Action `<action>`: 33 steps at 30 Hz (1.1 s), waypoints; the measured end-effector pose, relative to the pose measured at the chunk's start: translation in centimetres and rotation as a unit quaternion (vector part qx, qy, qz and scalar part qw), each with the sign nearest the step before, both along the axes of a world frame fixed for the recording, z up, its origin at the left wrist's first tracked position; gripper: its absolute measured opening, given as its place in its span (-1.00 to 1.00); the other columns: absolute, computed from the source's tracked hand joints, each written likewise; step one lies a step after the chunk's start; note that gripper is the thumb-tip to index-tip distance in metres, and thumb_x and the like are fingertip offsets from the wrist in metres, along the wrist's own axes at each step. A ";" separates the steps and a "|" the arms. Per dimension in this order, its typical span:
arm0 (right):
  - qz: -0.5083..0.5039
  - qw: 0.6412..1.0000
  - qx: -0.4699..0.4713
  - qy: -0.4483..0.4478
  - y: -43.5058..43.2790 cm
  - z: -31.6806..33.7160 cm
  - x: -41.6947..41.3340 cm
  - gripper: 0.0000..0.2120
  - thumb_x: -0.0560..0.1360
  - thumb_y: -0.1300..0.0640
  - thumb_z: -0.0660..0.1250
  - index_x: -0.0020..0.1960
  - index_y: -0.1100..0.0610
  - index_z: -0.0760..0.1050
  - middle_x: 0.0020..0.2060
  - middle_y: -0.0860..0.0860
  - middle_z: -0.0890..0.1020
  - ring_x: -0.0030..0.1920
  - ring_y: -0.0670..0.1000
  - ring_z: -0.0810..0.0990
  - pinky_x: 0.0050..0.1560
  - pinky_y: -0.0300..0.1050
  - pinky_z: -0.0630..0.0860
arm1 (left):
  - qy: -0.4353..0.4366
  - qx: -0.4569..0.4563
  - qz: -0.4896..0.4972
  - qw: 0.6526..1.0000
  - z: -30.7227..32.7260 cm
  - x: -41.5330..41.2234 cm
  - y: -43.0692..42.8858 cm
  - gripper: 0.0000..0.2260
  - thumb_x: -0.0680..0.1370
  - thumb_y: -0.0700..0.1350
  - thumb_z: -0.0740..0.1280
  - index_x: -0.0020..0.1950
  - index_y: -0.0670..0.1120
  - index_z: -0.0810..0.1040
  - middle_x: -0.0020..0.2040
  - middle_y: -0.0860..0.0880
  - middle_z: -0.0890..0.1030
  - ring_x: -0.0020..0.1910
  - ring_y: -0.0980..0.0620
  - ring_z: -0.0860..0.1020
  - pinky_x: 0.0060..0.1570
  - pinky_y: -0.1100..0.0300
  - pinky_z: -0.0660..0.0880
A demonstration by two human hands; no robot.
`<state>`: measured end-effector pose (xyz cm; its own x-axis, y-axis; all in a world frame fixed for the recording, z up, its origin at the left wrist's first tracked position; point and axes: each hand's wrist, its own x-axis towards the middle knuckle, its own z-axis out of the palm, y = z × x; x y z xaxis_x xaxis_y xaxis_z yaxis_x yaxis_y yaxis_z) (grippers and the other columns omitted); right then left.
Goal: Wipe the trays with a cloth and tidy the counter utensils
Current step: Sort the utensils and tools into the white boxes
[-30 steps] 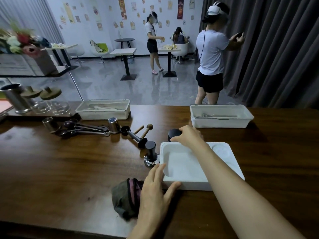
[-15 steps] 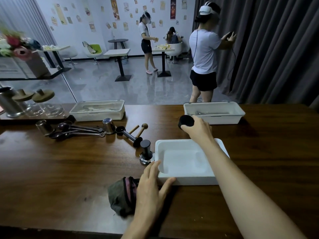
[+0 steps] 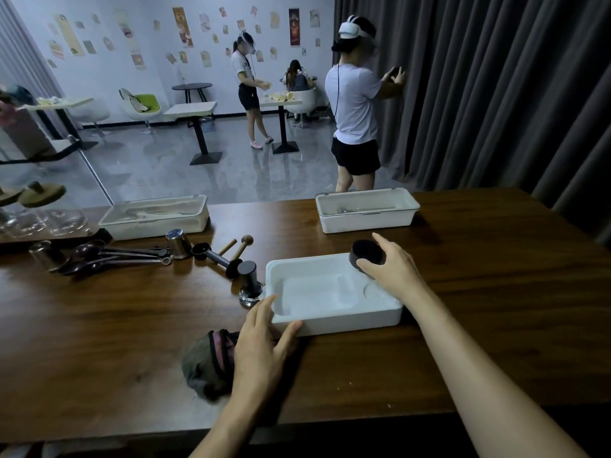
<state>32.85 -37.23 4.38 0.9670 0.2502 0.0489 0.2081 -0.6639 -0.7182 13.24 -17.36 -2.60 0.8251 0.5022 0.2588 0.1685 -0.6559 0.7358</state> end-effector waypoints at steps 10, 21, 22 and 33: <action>0.002 1.000 -0.018 -0.018 -0.4 -0.8 0.2 -0.35 0.50 -0.09 0.40 0.52 0.02 0.30 0.40 0.01 0.40 0.36 0.08 0.40 0.21 -0.10 0.38 | -0.009 0.000 -0.004 1.000 0.3 -0.4 -0.4 -0.37 0.51 0.28 0.33 0.54 0.11 0.35 0.37 0.18 0.45 0.06 0.47 0.44 0.03 0.30 0.40; 0.023 0.992 -0.106 -0.061 -0.4 0.3 0.2 -0.34 0.50 -0.14 0.36 0.53 0.05 0.31 0.32 0.01 0.45 0.27 0.12 0.46 0.21 -0.01 0.42 | -0.009 -0.004 0.002 1.000 -0.3 -0.2 0.1 -0.39 0.52 0.26 0.38 0.54 0.16 0.33 0.45 0.13 0.45 0.23 0.20 0.45 0.17 0.22 0.45; 0.024 0.992 -0.111 -0.060 -0.4 0.5 0.2 -0.34 0.51 -0.13 0.36 0.53 0.05 0.31 0.31 0.02 0.45 0.26 0.12 0.47 0.18 -0.03 0.42 | -0.008 -0.005 0.002 1.000 -0.4 -0.2 0.1 -0.39 0.53 0.26 0.39 0.54 0.16 0.33 0.44 0.13 0.45 0.22 0.21 0.45 0.15 0.23 0.44; 0.045 0.987 -0.148 -0.049 -0.4 0.4 0.4 -0.34 0.53 -0.09 0.33 0.57 0.01 0.22 0.36 0.01 0.39 0.31 0.11 0.43 0.23 -0.03 0.44 | -0.010 -0.013 0.000 1.000 -0.8 0.0 0.4 -0.39 0.52 0.27 0.38 0.53 0.16 0.33 0.45 0.14 0.44 0.29 0.13 0.48 0.25 0.11 0.51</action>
